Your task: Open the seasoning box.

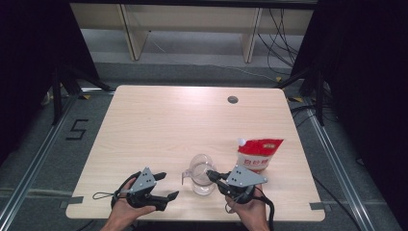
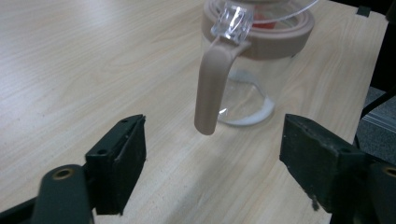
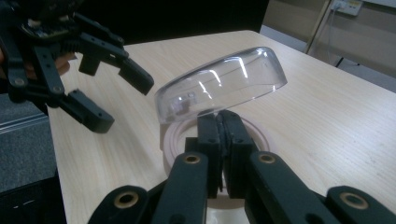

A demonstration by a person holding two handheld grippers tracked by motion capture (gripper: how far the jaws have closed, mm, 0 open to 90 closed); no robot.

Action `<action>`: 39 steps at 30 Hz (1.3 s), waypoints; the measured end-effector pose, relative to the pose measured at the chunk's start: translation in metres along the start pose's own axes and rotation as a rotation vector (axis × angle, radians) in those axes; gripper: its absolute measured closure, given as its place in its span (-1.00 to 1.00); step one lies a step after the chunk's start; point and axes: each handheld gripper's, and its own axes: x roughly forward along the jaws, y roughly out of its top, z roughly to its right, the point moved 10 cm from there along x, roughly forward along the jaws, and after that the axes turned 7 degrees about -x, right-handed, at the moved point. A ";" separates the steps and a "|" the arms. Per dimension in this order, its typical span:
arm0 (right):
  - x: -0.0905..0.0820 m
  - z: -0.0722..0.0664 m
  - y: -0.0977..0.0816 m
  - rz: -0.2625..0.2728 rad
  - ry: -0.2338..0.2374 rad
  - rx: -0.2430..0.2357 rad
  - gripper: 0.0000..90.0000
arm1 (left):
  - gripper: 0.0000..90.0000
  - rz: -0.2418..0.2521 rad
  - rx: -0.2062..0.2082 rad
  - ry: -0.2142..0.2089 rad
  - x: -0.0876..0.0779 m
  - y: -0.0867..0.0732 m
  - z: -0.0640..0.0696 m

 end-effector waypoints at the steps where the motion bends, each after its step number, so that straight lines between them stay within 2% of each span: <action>1: 0.000 0.000 0.000 0.000 0.000 0.000 0.96 | -0.56 0.000 0.000 0.000 0.000 0.000 0.000; 4: 0.000 -0.002 0.004 0.003 0.009 -0.013 0.95 | -0.58 -0.003 -0.024 -0.003 -0.001 -0.002 -0.001; 7: 0.000 -0.003 0.006 0.005 0.011 -0.030 0.94 | -0.59 0.007 -0.027 0.004 -0.005 -0.002 -0.001; 9: 0.001 -0.003 0.007 0.005 0.013 -0.028 0.94 | -0.59 -0.001 -0.019 0.009 -0.007 -0.003 -0.002; 11: 0.002 -0.004 0.010 0.023 0.008 -0.020 0.94 | -0.60 0.013 -0.027 0.011 -0.009 -0.003 -0.002; 12: 0.003 -0.004 0.011 0.019 0.010 -0.020 0.94 | -0.60 0.004 -0.007 0.018 -0.011 -0.004 -0.004; 15: 0.005 -0.007 0.013 0.027 0.015 -0.024 0.92 | -0.60 0.003 -0.035 0.017 -0.014 -0.008 -0.004; 18: 0.007 -0.009 0.016 0.026 0.027 -0.034 0.92 | -0.60 0.002 -0.037 0.024 -0.019 -0.011 -0.004; 21: 0.009 -0.011 0.019 0.031 0.028 -0.038 0.92 | -0.60 0.003 -0.032 0.025 -0.020 -0.012 -0.004; 22: 0.010 -0.010 0.020 0.042 0.023 -0.058 0.92 | -0.60 0.003 -0.012 0.025 -0.020 -0.011 -0.005; 23: 0.011 -0.013 0.020 0.031 0.037 -0.038 0.91 | -0.60 0.011 -0.024 0.024 -0.019 -0.011 -0.005; 25: 0.013 -0.015 0.020 0.028 0.044 -0.044 0.90 | -0.60 -0.002 -0.019 0.031 -0.019 -0.013 -0.006; 27: 0.015 -0.017 0.021 0.032 0.054 -0.051 0.90 | -0.60 -0.007 -0.034 0.035 -0.019 -0.014 -0.004; 28: 0.017 -0.017 0.023 0.043 0.045 -0.053 0.90 | -0.60 -0.004 -0.017 0.027 -0.018 -0.014 -0.004; 31: 0.019 -0.020 0.024 0.041 0.052 -0.042 0.90 | -0.60 -0.010 -0.004 0.027 -0.018 -0.014 -0.004; 39: 0.026 -0.028 0.026 0.033 0.084 -0.059 0.88 | -0.60 -0.006 -0.006 0.036 -0.018 -0.014 -0.005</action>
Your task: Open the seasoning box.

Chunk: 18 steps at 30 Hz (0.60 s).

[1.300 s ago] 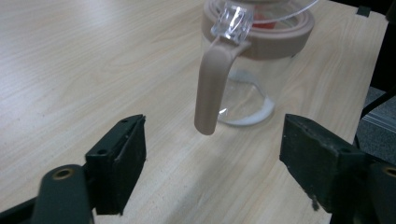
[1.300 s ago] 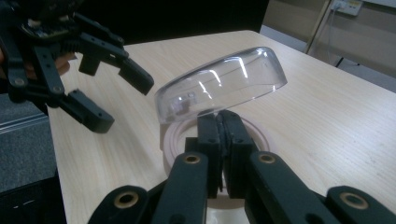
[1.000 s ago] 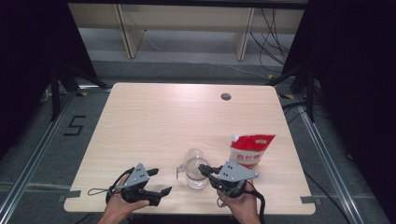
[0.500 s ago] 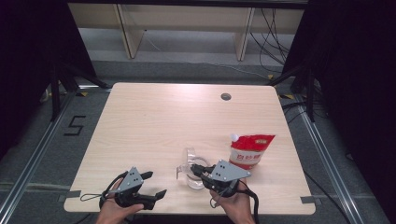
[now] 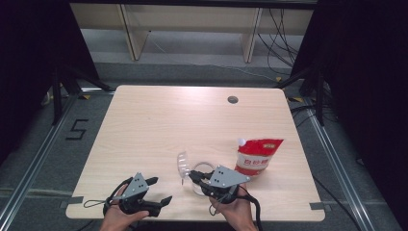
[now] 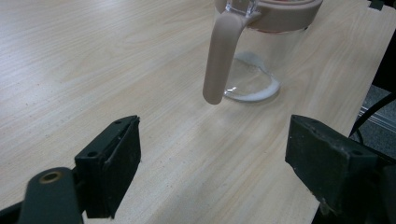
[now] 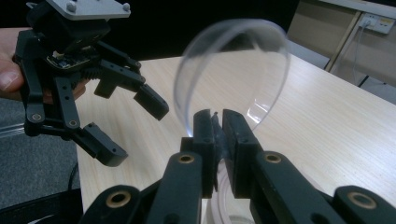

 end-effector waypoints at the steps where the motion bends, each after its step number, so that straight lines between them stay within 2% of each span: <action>1: 0.001 -0.001 0.000 0.000 0.006 0.000 0.88 | -0.60 0.000 0.000 0.000 0.000 0.000 0.000; 3: 0.001 -0.001 0.001 0.004 0.008 -0.004 0.87 | -0.60 -0.001 0.002 -0.003 0.000 0.000 0.000; 5: 0.000 -0.001 0.001 0.001 -0.003 0.012 0.86 | -0.60 0.003 -0.007 0.000 0.001 0.000 0.000; 9: -0.005 0.005 0.000 0.010 -0.008 0.003 0.79 | -0.60 0.002 0.007 0.001 0.000 -0.001 -0.001; 10: -0.007 0.008 -0.001 0.012 -0.020 0.009 0.77 | -0.60 0.005 -0.007 0.000 0.001 0.000 -0.001; 12: -0.011 0.011 -0.004 0.018 -0.015 0.023 0.72 | -0.60 0.008 -0.035 0.008 0.001 -0.001 0.001; 17: -0.023 0.017 -0.011 0.029 -0.015 0.033 0.60 | -0.60 0.001 -0.014 0.007 0.000 -0.001 -0.001; 18: -0.030 0.020 -0.014 0.037 -0.015 0.060 0.55 | -0.60 0.000 -0.006 0.007 0.000 -0.001 -0.002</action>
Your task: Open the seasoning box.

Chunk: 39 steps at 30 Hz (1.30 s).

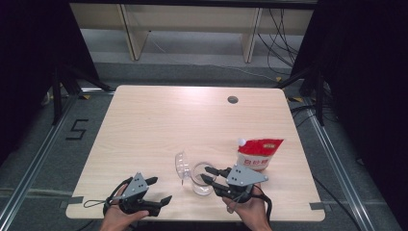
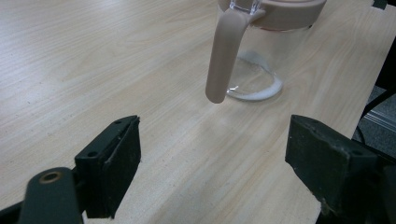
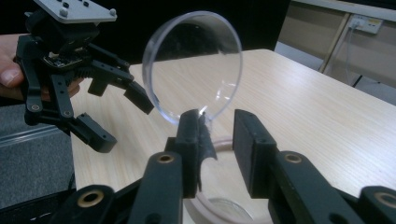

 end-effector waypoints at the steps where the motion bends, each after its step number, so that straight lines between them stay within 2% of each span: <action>1: 0.000 0.000 0.000 0.000 0.000 0.000 0.55 | -0.60 0.001 0.010 -0.005 0.000 0.000 0.000; 3: -0.007 0.004 -0.002 0.014 0.004 -0.007 0.50 | -0.60 0.003 0.006 -0.004 0.000 0.000 -0.001; 5: -0.012 0.005 -0.004 0.021 0.010 0.007 0.46 | -0.60 0.005 0.005 -0.003 0.000 0.000 -0.001; 8: -0.024 0.010 -0.011 0.011 0.000 0.023 0.37 | -0.60 0.011 0.002 -0.004 0.000 0.001 -0.001; 9: -0.026 0.014 -0.011 0.028 -0.017 0.005 0.35 | -0.60 0.008 0.003 -0.003 -0.001 0.001 -0.001; 11: -0.035 0.015 -0.017 0.026 -0.005 0.037 0.32 | -0.60 0.008 0.003 -0.002 -0.001 0.001 -0.001; 13: -0.044 0.019 -0.021 0.026 -0.032 0.048 0.31 | -0.60 0.008 0.004 -0.003 0.000 0.001 -0.001; 15: -0.052 0.022 -0.026 0.020 -0.039 0.025 0.30 | -0.60 0.005 0.006 -0.003 0.000 0.000 -0.001; 16: -0.059 0.025 -0.030 0.006 -0.061 0.026 0.28 | -0.60 0.003 0.008 -0.004 0.000 0.000 -0.001; 17: -0.063 0.026 -0.032 0.003 -0.055 0.028 0.27 | -0.60 0.003 0.007 -0.002 0.001 0.000 -0.001; 18: -0.070 0.030 -0.035 0.005 -0.073 0.043 0.23 | -0.60 0.007 -0.024 -0.004 0.001 -0.001 0.001; 19: -0.080 0.035 -0.041 -0.003 -0.080 0.045 0.21 | -0.60 0.007 -0.026 -0.002 0.001 -0.001 0.000; 23: -0.094 0.042 -0.050 -0.013 -0.116 0.064 0.19 | -0.60 0.004 -0.020 -0.002 0.001 -0.001 -0.001; 24: -0.097 0.044 -0.051 -0.006 -0.121 0.049 0.18 | -0.60 -0.002 -0.016 -0.001 0.001 -0.002 -0.001; 25: -0.101 0.044 -0.054 -0.016 -0.119 0.069 0.18 | -0.60 0.001 -0.014 -0.001 0.001 -0.001 -0.001; 26: -0.104 0.048 -0.057 -0.010 -0.129 0.052 0.17 | -0.60 0.002 -0.010 0.001 0.001 -0.001 0.000; 27: -0.106 0.049 -0.060 -0.019 -0.143 0.074 0.15 | -0.60 0.006 0.002 -0.001 0.001 0.000 -0.001; 28: -0.109 0.052 -0.064 -0.031 -0.131 0.059 0.14 | -0.60 0.007 0.007 -0.002 0.001 0.000 -0.001; 29: -0.111 0.054 -0.065 -0.025 -0.149 0.076 0.14 | -0.60 0.006 0.004 -0.002 0.001 0.000 -0.001; 30: -0.112 0.058 -0.067 -0.018 -0.159 0.056 0.12 | -0.60 0.008 0.003 -0.003 0.001 0.000 -0.001; 32: -0.115 0.060 -0.071 -0.038 -0.160 0.066 0.11 | -0.60 0.005 0.004 -0.002 0.001 0.000 -0.001; 34: -0.119 0.068 -0.076 -0.063 -0.199 0.079 0.07 | -0.60 0.006 -0.007 -0.001 0.001 0.000 -0.001; 35: -0.121 0.067 -0.079 -0.074 -0.183 0.114 0.07 | -0.60 -0.003 -0.009 -0.001 0.001 -0.001 -0.001; 36: -0.124 0.071 -0.083 -0.078 -0.210 0.132 0.03 | -0.60 -0.003 -0.007 -0.001 0.002 -0.002 0.000; 38: -0.126 0.079 -0.086 -0.077 -0.237 0.122 -0.03 | -0.60 -0.007 -0.012 0.002 0.002 -0.003 0.000; 39: -0.127 0.081 -0.088 -0.078 -0.229 0.122 -0.05 | -0.60 -0.008 -0.003 0.006 0.002 -0.002 0.000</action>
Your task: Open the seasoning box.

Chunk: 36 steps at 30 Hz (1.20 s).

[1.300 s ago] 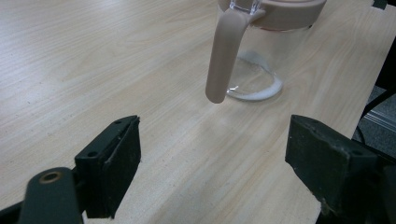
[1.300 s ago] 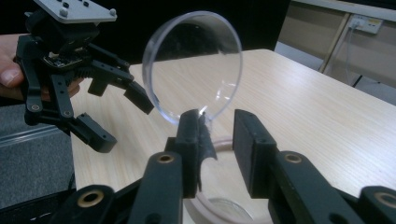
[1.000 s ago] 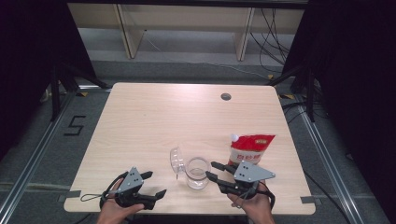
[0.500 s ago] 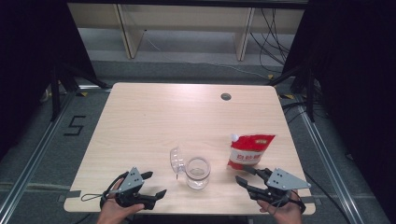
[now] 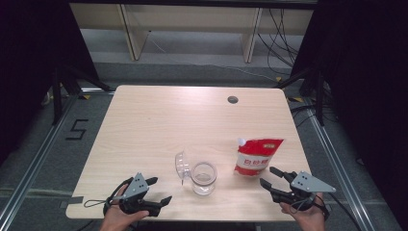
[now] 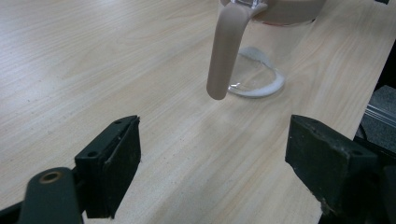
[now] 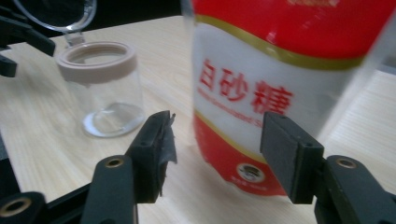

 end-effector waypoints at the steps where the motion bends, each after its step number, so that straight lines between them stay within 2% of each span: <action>1: 0.000 0.003 -0.003 -0.013 0.003 0.008 -0.09 | -0.60 0.007 0.005 -0.009 0.001 0.001 0.000; 2: 0.000 0.004 -0.005 -0.018 -0.007 0.029 -0.14 | -0.60 0.006 0.001 -0.010 0.001 0.000 0.001; 3: 0.000 0.007 -0.007 -0.028 -0.005 0.030 -0.18 | -0.60 0.003 -0.003 -0.005 0.001 0.000 0.001; 4: 0.002 0.012 -0.007 -0.016 -0.008 0.002 -0.20 | -0.60 -0.001 0.003 -0.008 0.001 0.000 0.001; 5: 0.001 0.012 -0.010 -0.027 -0.018 0.027 -0.23 | -0.60 0.001 -0.005 -0.007 0.001 0.000 0.001; 7: 0.001 0.015 -0.011 -0.032 -0.022 0.039 -0.26 | -0.60 0.003 -0.002 -0.002 0.001 0.000 0.000; 8: 0.002 0.019 -0.010 -0.014 -0.035 0.013 -0.30 | -0.60 0.000 -0.004 -0.007 0.001 0.000 0.001; 9: 0.003 0.019 -0.011 -0.017 -0.025 0.023 -0.35 | -0.60 0.000 -0.003 -0.007 0.001 0.000 0.001; 10: 0.002 0.021 -0.011 -0.020 -0.038 0.041 -0.35 | -0.60 0.001 -0.003 -0.007 0.001 0.000 0.001; 12: 0.004 0.026 -0.012 -0.015 -0.033 0.003 -0.41 | -0.60 -0.001 0.004 -0.008 0.001 0.000 0.000; 13: 0.005 0.026 -0.013 -0.022 -0.031 0.030 -0.46 | -0.60 0.000 -0.001 -0.002 0.001 0.001 0.000; 14: 0.009 0.034 -0.012 -0.008 -0.033 -0.019 -0.49 | -0.60 0.005 0.005 -0.001 0.000 0.002 -0.001; 16: 0.008 0.035 -0.013 -0.018 -0.022 -0.021 -0.50 | -0.60 0.010 0.022 -0.003 0.000 0.003 -0.003; 17: 0.010 0.038 -0.013 -0.005 -0.016 -0.022 -0.50 | -0.60 0.004 0.027 0.000 0.000 0.002 -0.004; 18: 0.011 0.040 -0.014 -0.009 -0.008 -0.005 -0.51 | -0.60 0.008 -0.004 0.001 0.000 0.002 -0.002; 19: 0.013 0.042 -0.015 -0.005 -0.003 0.005 -0.51 | -0.60 0.007 -0.004 0.003 0.000 0.002 -0.002; 20: 0.014 0.045 -0.016 -0.006 0.004 -0.017 -0.51 | -0.60 0.007 -0.004 0.008 0.000 0.002 -0.003; 21: 0.016 0.045 -0.017 -0.017 0.010 -0.004 -0.51 | -0.60 0.006 -0.002 0.001 0.000 0.002 -0.003; 22: 0.016 0.046 -0.019 -0.030 -0.004 0.010 -0.51 | -0.60 0.008 -0.004 0.004 0.000 0.002 -0.003; 25: 0.019 0.048 -0.017 -0.009 -0.007 -0.012 -0.51 | -0.60 0.005 0.013 0.004 0.000 0.003 -0.004; 26: 0.020 0.049 -0.017 -0.013 0.000 -0.022 -0.51 | -0.60 0.007 -0.005 -0.001 0.001 0.002 -0.002; 27: 0.020 0.048 -0.018 -0.025 0.000 0.001 -0.52 | -0.60 0.011 0.001 -0.001 0.001 0.002 -0.002; 28: 0.021 0.049 -0.018 -0.018 -0.004 -0.015 -0.53 | -0.60 0.004 0.029 0.003 0.000 0.002 -0.003; 29: 0.023 0.050 -0.017 -0.008 0.005 -0.025 -0.54 | -0.60 0.003 0.028 0.004 0.000 0.003 -0.003; 30: 0.023 0.047 -0.018 -0.026 0.018 -0.003 -0.54 | -0.60 0.008 0.028 -0.003 0.000 0.003 -0.003; 33: 0.028 0.052 -0.014 0.005 0.016 -0.034 -0.56 | -0.60 0.004 0.023 -0.004 0.001 0.002 -0.003; 34: 0.028 0.052 -0.014 0.005 0.016 -0.034 -0.56 | -0.60 0.009 -0.010 -0.003 0.001 0.002 -0.001; 35: 0.028 0.050 -0.016 -0.006 0.025 -0.012 -0.56 | -0.60 0.008 0.005 -0.002 0.001 0.002 -0.002; 36: 0.030 0.052 -0.017 -0.015 0.023 -0.018 -0.57 | -0.60 0.009 0.003 -0.003 0.001 0.002 -0.001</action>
